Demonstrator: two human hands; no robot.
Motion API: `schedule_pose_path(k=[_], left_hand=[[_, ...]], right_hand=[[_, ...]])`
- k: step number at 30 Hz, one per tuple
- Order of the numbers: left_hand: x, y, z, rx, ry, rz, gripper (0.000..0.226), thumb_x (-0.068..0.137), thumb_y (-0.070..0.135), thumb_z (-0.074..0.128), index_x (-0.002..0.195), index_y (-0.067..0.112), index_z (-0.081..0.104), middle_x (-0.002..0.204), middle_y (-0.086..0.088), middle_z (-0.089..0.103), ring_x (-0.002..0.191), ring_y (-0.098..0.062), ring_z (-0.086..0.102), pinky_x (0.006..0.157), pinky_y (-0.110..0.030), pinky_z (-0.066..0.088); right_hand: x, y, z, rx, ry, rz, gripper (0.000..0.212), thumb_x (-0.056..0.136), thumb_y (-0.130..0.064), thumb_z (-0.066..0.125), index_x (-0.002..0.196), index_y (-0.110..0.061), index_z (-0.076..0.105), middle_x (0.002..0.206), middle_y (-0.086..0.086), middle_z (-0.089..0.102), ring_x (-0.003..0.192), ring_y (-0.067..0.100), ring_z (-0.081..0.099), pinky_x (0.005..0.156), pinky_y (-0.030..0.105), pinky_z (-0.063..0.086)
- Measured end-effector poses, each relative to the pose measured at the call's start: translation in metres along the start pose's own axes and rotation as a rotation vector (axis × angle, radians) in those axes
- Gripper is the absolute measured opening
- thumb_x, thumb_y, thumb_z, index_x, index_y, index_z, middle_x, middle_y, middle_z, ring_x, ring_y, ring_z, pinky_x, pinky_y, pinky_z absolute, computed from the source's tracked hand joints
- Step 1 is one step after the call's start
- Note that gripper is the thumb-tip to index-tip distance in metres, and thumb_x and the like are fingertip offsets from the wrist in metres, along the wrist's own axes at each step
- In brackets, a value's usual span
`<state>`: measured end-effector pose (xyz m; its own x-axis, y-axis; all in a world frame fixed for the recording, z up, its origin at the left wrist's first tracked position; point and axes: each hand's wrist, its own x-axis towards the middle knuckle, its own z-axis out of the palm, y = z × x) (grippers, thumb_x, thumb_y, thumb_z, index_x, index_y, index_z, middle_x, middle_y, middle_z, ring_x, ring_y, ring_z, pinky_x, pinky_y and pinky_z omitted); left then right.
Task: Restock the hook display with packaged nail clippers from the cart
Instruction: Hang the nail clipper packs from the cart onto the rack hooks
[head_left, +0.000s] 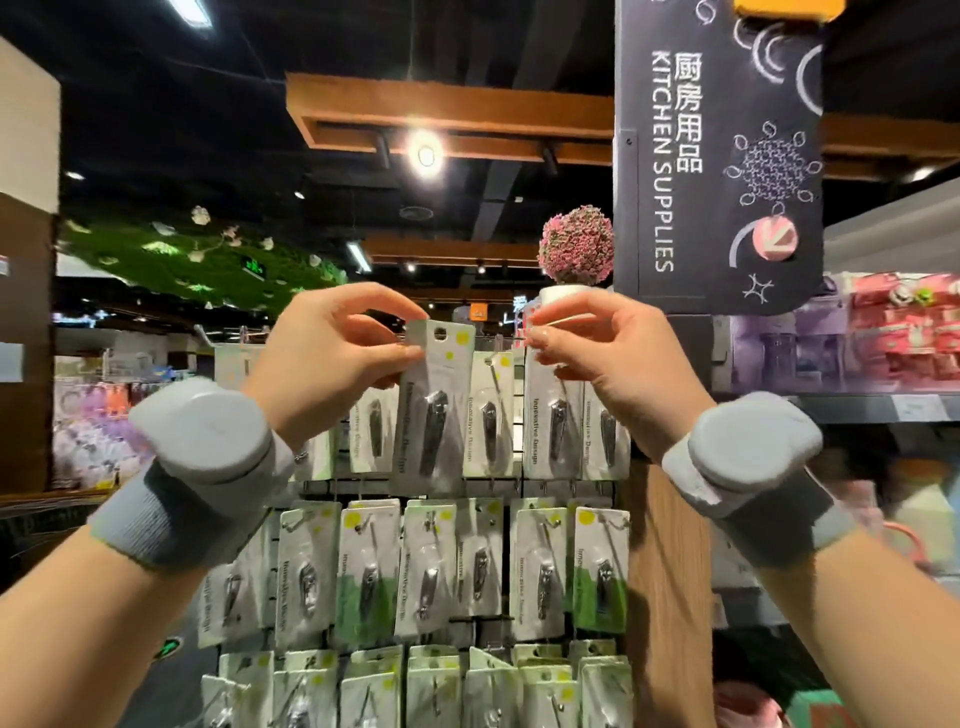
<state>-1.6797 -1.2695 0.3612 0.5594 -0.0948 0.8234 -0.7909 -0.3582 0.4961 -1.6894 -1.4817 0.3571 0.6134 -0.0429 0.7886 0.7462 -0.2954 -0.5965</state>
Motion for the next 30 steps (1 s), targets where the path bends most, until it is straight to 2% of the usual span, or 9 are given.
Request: schedule_pose_path(k=[3, 6, 9, 14, 17, 19, 24, 27, 30], left_hand=[[0.01, 0.007, 0.021, 0.034, -0.019, 0.0, 0.017, 0.076, 0.003, 0.073, 0.09, 0.01, 0.071, 0.071, -0.01, 0.072, 0.059, -0.014, 0.065, 0.055, -0.021, 0.053], [0.021, 0.012, 0.035, 0.09, -0.046, 0.01, 0.015, 0.075, 0.003, 0.074, 0.085, 0.013, 0.071, 0.067, -0.004, 0.071, 0.055, -0.009, 0.065, 0.055, -0.022, 0.052], [0.029, 0.013, 0.039, 0.176, -0.055, 0.045, 0.012, 0.075, 0.004, 0.075, 0.08, 0.014, 0.072, 0.07, -0.003, 0.072, 0.059, -0.009, 0.067, 0.06, -0.022, 0.055], [0.04, 0.016, 0.041, 0.422, -0.101, 0.12, 0.005, 0.075, 0.016, 0.078, 0.079, 0.016, 0.074, 0.075, 0.001, 0.071, 0.073, -0.013, 0.068, 0.074, -0.03, 0.056], [0.043, 0.02, 0.041, 0.558, -0.114, 0.152, 0.005, 0.076, 0.021, 0.077, 0.075, 0.022, 0.072, 0.069, 0.012, 0.064, 0.076, -0.011, 0.064, 0.075, -0.028, 0.052], [0.047, 0.023, 0.04, 0.608, -0.153, 0.165, 0.006, 0.076, 0.023, 0.077, 0.074, 0.025, 0.072, 0.068, 0.013, 0.062, 0.076, -0.011, 0.062, 0.071, -0.025, 0.049], [0.052, 0.022, 0.034, 0.623, -0.245, 0.164, 0.004, 0.076, 0.023, 0.076, 0.077, 0.025, 0.072, 0.068, 0.014, 0.062, 0.068, 0.001, 0.059, 0.058, -0.015, 0.041], [0.055, 0.022, 0.031, 0.573, -0.247, 0.163, 0.003, 0.078, 0.021, 0.073, 0.079, 0.024, 0.071, 0.07, 0.013, 0.064, 0.068, 0.002, 0.06, 0.058, -0.014, 0.043], [0.059, 0.018, 0.032, 0.595, -0.278, 0.149, 0.003, 0.08, 0.021, 0.071, 0.079, 0.024, 0.07, 0.07, 0.013, 0.064, 0.068, 0.003, 0.059, 0.059, -0.013, 0.043]], right_hand=[[0.012, 0.001, 0.005, -0.183, -0.076, -0.058, 0.014, 0.083, -0.019, 0.072, 0.097, -0.019, 0.07, 0.089, -0.004, 0.07, 0.086, 0.009, 0.066, 0.077, 0.024, 0.054], [0.02, 0.002, 0.008, -0.272, -0.12, -0.081, 0.009, 0.082, -0.017, 0.072, 0.088, -0.023, 0.069, 0.084, -0.006, 0.068, 0.083, 0.01, 0.066, 0.079, 0.029, 0.056], [0.025, 0.003, 0.003, -0.328, -0.125, -0.107, 0.011, 0.082, -0.013, 0.072, 0.084, -0.023, 0.07, 0.083, -0.007, 0.069, 0.081, 0.009, 0.067, 0.082, 0.031, 0.056], [0.033, 0.0, -0.003, -0.585, -0.188, -0.153, 0.027, 0.087, -0.001, 0.06, 0.092, -0.024, 0.072, 0.082, -0.01, 0.068, 0.085, 0.006, 0.065, 0.087, 0.03, 0.053], [0.04, -0.001, 0.0, -0.705, -0.223, -0.166, 0.022, 0.086, -0.007, 0.064, 0.092, -0.027, 0.072, 0.088, -0.008, 0.071, 0.09, 0.012, 0.064, 0.094, 0.042, 0.047], [0.045, -0.001, 0.002, -0.75, -0.253, -0.16, 0.015, 0.085, -0.013, 0.068, 0.092, -0.026, 0.073, 0.091, -0.007, 0.071, 0.094, 0.014, 0.063, 0.096, 0.046, 0.045], [0.052, -0.002, 0.0, -0.729, -0.337, -0.155, 0.012, 0.082, -0.013, 0.072, 0.092, -0.019, 0.074, 0.09, -0.004, 0.071, 0.087, 0.011, 0.065, 0.088, 0.034, 0.053], [0.055, -0.005, -0.001, -0.649, -0.34, -0.162, 0.012, 0.082, -0.009, 0.071, 0.091, -0.016, 0.074, 0.088, -0.002, 0.072, 0.081, 0.008, 0.066, 0.082, 0.025, 0.053], [0.059, -0.003, 0.002, -0.669, -0.362, -0.145, 0.011, 0.082, -0.01, 0.072, 0.091, -0.016, 0.074, 0.087, -0.002, 0.071, 0.081, 0.01, 0.066, 0.079, 0.023, 0.052]])
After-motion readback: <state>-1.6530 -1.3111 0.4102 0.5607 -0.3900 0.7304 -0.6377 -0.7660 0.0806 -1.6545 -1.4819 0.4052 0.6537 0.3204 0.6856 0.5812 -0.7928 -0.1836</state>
